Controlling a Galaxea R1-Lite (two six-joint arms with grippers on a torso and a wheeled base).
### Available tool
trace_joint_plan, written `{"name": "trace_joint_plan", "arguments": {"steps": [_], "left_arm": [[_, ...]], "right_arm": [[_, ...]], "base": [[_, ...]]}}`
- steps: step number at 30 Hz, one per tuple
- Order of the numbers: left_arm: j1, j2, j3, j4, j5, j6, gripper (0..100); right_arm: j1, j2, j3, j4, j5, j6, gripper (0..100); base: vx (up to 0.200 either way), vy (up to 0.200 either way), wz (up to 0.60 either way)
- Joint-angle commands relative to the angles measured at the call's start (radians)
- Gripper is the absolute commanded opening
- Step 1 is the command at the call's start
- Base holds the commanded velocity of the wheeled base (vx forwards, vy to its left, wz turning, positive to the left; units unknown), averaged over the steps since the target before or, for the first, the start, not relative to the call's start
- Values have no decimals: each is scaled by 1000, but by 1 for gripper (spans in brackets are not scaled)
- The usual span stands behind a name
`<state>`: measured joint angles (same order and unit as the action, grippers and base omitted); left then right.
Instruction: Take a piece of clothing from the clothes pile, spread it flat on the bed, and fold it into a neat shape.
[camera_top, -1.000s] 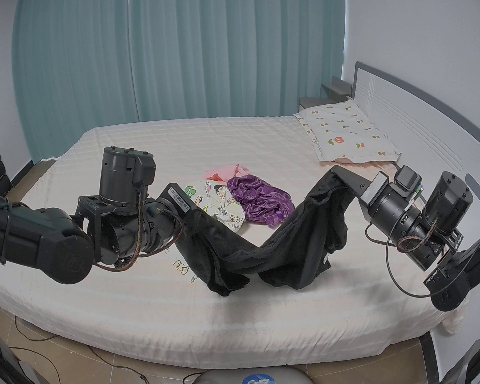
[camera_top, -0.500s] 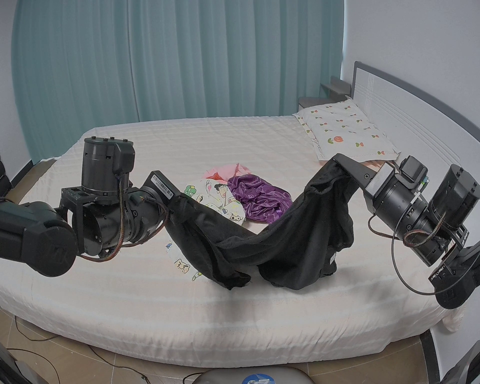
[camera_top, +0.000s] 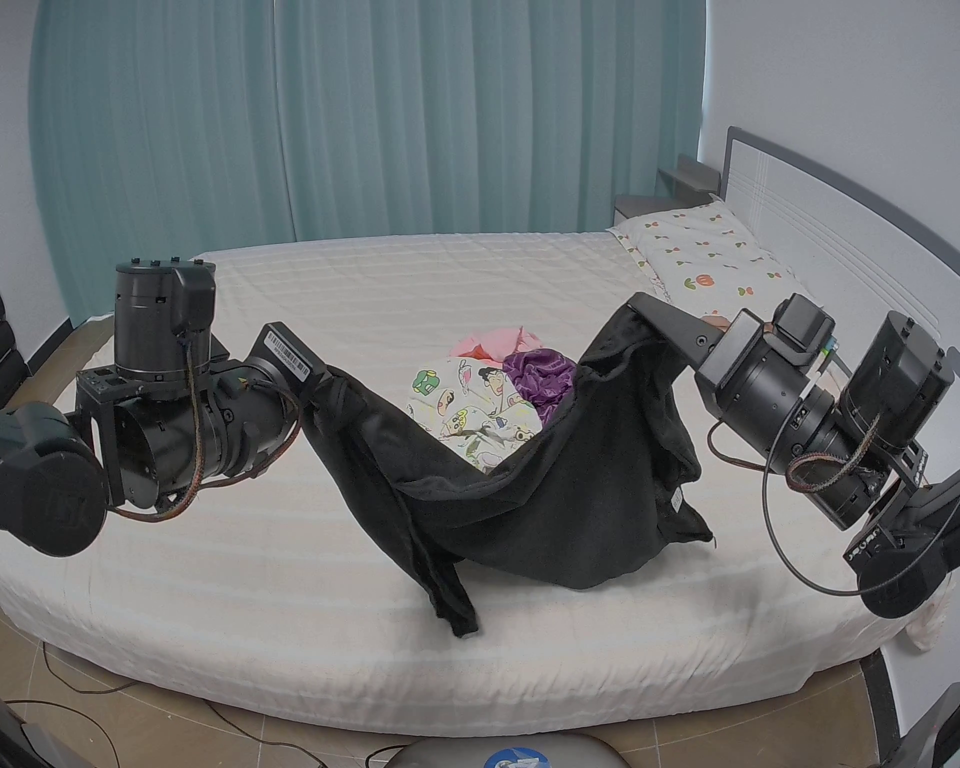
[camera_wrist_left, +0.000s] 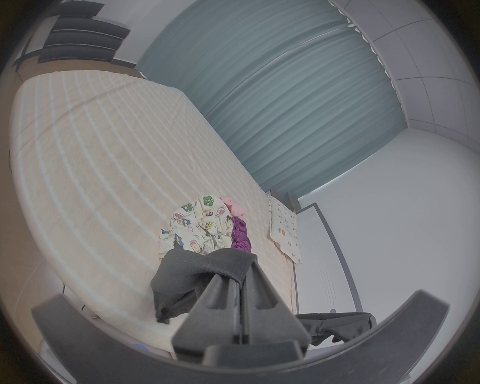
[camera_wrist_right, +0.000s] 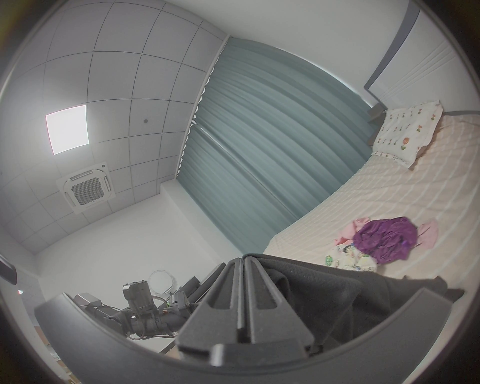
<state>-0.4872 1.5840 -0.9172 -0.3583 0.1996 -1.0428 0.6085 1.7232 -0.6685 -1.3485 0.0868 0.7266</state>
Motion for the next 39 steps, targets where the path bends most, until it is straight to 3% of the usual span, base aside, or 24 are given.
{"name": "trace_joint_plan", "arguments": {"steps": [1, 26, 39], "left_arm": [[13, -32, 9, -1, 0, 0, 0], [95, -72, 51, -2, -11, 0, 0], [110, -64, 112, -5, -81, -3, 0]], "right_arm": [[39, 26, -31, 2, -2, -19, 0], [31, 73, -57, -23, -4, -30, 0], [39, 182, -56, -32, -6, -18, 0]], "base": [[0, 200, 0], [0, 200, 0], [0, 200, 0]]}}
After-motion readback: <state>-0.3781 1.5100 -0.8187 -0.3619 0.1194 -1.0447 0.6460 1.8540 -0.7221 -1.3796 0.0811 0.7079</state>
